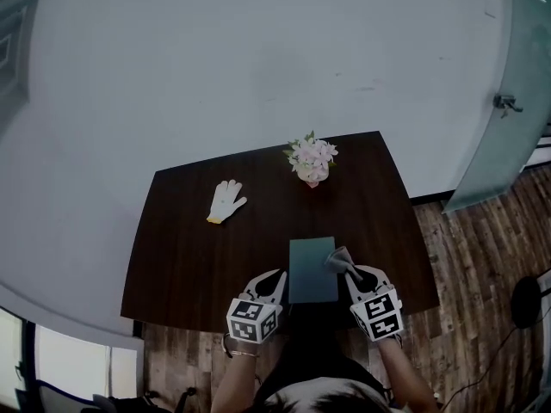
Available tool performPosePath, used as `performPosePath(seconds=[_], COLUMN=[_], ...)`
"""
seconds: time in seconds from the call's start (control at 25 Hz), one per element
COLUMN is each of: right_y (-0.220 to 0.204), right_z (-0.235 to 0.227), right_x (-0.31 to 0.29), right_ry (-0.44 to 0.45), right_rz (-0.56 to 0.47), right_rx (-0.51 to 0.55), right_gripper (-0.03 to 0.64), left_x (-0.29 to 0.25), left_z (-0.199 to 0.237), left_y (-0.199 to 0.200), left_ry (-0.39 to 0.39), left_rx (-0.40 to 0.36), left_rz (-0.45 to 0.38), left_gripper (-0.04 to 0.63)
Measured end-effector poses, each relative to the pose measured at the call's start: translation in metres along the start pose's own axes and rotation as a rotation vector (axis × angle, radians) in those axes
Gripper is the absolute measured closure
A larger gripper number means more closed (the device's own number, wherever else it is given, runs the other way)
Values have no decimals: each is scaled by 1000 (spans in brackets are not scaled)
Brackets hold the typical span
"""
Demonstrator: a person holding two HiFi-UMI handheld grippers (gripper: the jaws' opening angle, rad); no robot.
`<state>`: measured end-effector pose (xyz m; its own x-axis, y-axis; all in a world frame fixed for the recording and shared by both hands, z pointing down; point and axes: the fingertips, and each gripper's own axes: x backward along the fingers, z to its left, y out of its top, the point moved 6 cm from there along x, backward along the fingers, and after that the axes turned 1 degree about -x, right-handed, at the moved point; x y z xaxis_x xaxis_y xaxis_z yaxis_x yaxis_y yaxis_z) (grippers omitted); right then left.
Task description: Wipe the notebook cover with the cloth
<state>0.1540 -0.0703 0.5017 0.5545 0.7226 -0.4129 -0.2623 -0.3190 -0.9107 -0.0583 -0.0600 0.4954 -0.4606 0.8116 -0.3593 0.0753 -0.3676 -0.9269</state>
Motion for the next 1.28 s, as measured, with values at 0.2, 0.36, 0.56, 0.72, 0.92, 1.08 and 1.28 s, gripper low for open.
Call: performPosePath(seconds=[0.2, 0.36, 0.56, 0.72, 0.92, 1.08, 1.28], right_y=[21, 41, 56, 66, 70, 74, 85], right_z=[9, 16, 25, 41, 65, 88, 116], right_x=[17, 29, 46, 60, 78, 93, 111], right_ry=[-20, -40, -93, -114, -137, -151, -170], right_rz=[-74, -130, -193, -213, -223, -236, -257], right_rx=[5, 7, 21, 22, 19, 13, 31], right_gripper=[574, 574, 574, 574, 575, 575, 575], left_x=[20, 36, 54, 72, 100, 127, 161], left_z=[-17, -24, -30, -33, -38, -42, -44], left_y=[22, 40, 54, 63, 66, 70, 81], left_ry=[-5, -12, -49, -67, -105, -119, -136], left_rx=[-28, -33, -50, -66, -72, -88, -95], left_rz=[-51, -98, -134, -169, -180, -196, -236], left_gripper=[577, 577, 577, 577, 577, 577, 577])
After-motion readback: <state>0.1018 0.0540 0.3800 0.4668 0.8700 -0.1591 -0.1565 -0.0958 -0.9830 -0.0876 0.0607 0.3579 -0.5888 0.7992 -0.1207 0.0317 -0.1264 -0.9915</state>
